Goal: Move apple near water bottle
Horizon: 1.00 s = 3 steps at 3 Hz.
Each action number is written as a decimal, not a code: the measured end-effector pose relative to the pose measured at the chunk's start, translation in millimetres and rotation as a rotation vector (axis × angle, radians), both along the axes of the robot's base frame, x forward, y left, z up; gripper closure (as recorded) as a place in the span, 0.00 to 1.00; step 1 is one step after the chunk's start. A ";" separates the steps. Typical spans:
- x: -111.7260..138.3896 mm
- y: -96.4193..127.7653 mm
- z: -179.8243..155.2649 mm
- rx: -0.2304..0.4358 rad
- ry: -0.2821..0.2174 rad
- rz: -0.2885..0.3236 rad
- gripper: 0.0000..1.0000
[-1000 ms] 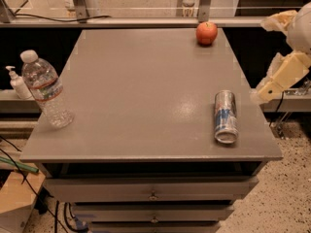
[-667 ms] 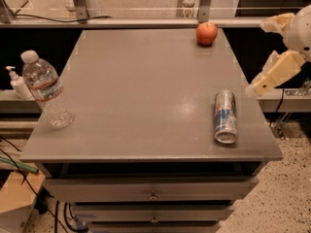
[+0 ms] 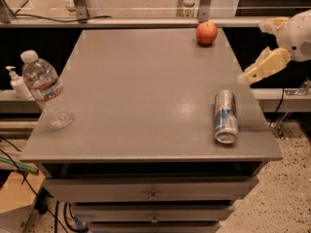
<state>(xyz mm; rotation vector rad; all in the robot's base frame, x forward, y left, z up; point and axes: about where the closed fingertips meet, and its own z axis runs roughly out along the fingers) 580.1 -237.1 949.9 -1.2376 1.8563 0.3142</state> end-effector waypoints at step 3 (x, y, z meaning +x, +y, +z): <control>99.5 -8.7 -20.0 0.098 -0.029 -0.064 0.00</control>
Offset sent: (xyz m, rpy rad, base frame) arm 0.1182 -0.0415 -0.0222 0.0837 0.0120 -0.1213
